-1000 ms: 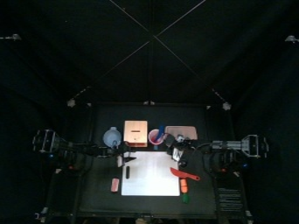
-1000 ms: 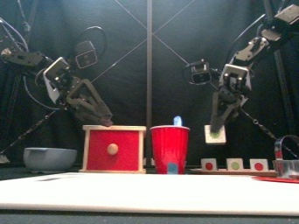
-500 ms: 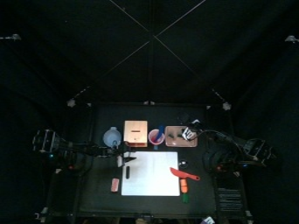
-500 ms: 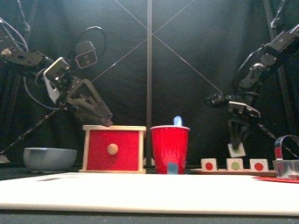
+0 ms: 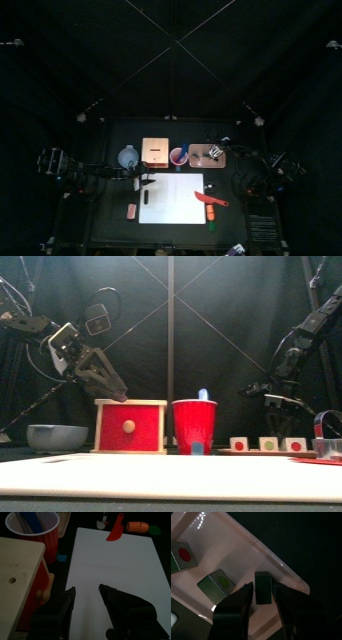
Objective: Place sushi on board then cut the sushi with the knife then place the pieces on the plate
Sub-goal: Place the 4 sushi pieces on the plate
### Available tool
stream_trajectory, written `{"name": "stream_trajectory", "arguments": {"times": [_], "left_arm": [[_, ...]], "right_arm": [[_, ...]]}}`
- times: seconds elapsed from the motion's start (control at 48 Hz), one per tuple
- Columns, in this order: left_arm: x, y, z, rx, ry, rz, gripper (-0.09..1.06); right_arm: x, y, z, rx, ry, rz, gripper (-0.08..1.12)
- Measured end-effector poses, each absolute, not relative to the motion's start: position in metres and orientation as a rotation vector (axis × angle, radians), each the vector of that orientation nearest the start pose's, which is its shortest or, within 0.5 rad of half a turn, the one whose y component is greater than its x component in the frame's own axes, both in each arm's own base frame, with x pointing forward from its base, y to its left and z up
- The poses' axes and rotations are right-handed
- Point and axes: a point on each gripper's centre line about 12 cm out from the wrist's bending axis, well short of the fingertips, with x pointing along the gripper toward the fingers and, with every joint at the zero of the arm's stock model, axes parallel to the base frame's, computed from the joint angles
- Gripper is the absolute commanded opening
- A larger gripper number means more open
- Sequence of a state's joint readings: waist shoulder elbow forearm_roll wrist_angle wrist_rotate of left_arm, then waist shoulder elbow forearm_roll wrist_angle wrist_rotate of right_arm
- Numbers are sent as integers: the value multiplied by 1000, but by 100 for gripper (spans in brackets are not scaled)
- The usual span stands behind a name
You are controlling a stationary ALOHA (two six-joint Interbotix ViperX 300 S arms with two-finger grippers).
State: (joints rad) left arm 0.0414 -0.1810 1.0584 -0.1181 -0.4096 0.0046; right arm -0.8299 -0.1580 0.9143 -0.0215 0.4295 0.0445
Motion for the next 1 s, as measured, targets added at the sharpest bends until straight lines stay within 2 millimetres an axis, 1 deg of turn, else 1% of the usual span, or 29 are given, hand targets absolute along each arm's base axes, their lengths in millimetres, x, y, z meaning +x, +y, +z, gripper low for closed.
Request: {"name": "stream_trajectory", "arguments": {"times": [0.083, 0.146, 0.25, 0.333, 0.5, 0.625, 0.708, 0.729, 0.771, 0.854, 0.938, 1.0], "left_arm": [[301, 18, 149, -99, 463, 110, 81], [301, 17, 149, -98, 466, 108, 81], [301, 17, 149, -98, 464, 108, 81], [301, 17, 150, -98, 463, 108, 81], [301, 17, 150, -100, 463, 107, 81], [300, 17, 149, -97, 463, 106, 81], [300, 17, 148, -97, 466, 106, 81], [300, 17, 148, -97, 466, 106, 81], [300, 17, 149, -97, 466, 106, 81], [300, 17, 149, -96, 466, 106, 81], [300, 17, 149, -96, 466, 107, 81], [300, 18, 149, -93, 464, 106, 81]], "right_arm": [[183, -204, 126, 478, 1114, -751, 82], [183, -206, 138, 450, 1100, -754, 82], [184, -204, 165, 414, 1048, -758, 82], [191, -194, 186, 377, 990, -730, 82], [216, -155, 214, 291, 893, -592, 82], [232, -126, 228, 232, 836, -482, 82], [243, -104, 233, 188, 800, -398, 82], [244, -101, 233, 182, 796, -388, 82], [253, -86, 236, 150, 772, -326, 82], [264, -65, 240, 105, 723, -243, 82], [274, -48, 244, 65, 654, -177, 82], [280, -40, 246, 58, 608, -148, 82]]}}
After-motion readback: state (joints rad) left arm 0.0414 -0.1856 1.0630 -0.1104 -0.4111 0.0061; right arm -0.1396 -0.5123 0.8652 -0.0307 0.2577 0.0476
